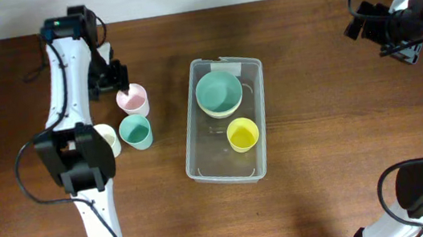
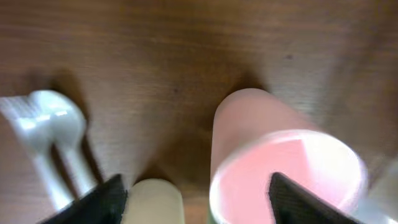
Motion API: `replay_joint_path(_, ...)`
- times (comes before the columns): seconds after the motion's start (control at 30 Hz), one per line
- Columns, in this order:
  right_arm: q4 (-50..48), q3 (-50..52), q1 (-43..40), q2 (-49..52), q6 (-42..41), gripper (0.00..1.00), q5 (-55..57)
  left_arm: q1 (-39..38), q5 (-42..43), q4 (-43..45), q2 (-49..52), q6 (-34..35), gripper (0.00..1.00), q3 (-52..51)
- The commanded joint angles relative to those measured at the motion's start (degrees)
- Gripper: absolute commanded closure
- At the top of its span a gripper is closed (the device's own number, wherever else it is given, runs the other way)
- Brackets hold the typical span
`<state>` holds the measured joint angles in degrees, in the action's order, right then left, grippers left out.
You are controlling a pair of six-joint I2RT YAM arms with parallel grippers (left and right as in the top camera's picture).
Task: Pack container
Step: 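Grasp the pink cup with the left gripper, then stack the pink cup into the yellow cup in the container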
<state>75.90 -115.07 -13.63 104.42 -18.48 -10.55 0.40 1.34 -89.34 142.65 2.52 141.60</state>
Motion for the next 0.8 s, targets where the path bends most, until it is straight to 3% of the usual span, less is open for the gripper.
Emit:
replay_joint_path(0.0,0.00,-0.33,0.15,0.02,-0.42,0.01,0.09,-0.22,1.68,0.44,2.80,0.48,0.35,-0.24)
replay_joint_path(0.13,0.00,-0.33,0.15,0.02,-0.42,0.01,0.11,-0.22,1.68,3.63,4.35,0.46,0.45,-0.24)
replay_joint_path(0.17,0.00,-0.33,0.15,0.02,-0.42,0.01,0.09,-0.22,1.68,3.65,4.59,0.46,0.55,-0.24)
replay_joint_path(0.23,0.00,-0.33,0.15,0.02,-0.42,0.01,0.09,-0.22,1.68,3.30,4.72,0.48,0.94,-0.24)
replay_joint_path(0.27,0.00,-0.33,0.15,0.02,-0.42,0.01,0.09,-0.22,1.68,3.34,4.72,0.48,0.99,-0.20)
replay_joint_path(0.4,0.00,-0.33,0.15,0.02,-0.42,0.01,0.09,-0.22,1.20,1.11,4.55,0.48,0.99,2.95)
replay_joint_path(0.57,0.00,-0.33,0.15,0.02,-0.42,0.01,0.09,-0.85,2.40,-7.39,4.50,0.46,0.99,18.43)
replay_joint_path(0.63,0.00,-0.33,0.15,0.02,-0.42,0.01,0.09,-2.60,7.56,-7.37,0.85,0.46,0.99,20.85)
replay_joint_path(0.77,0.00,-0.33,0.15,0.02,-0.42,0.01,0.09,-9.51,7.69,-7.37,-6.99,-0.83,0.99,21.40)
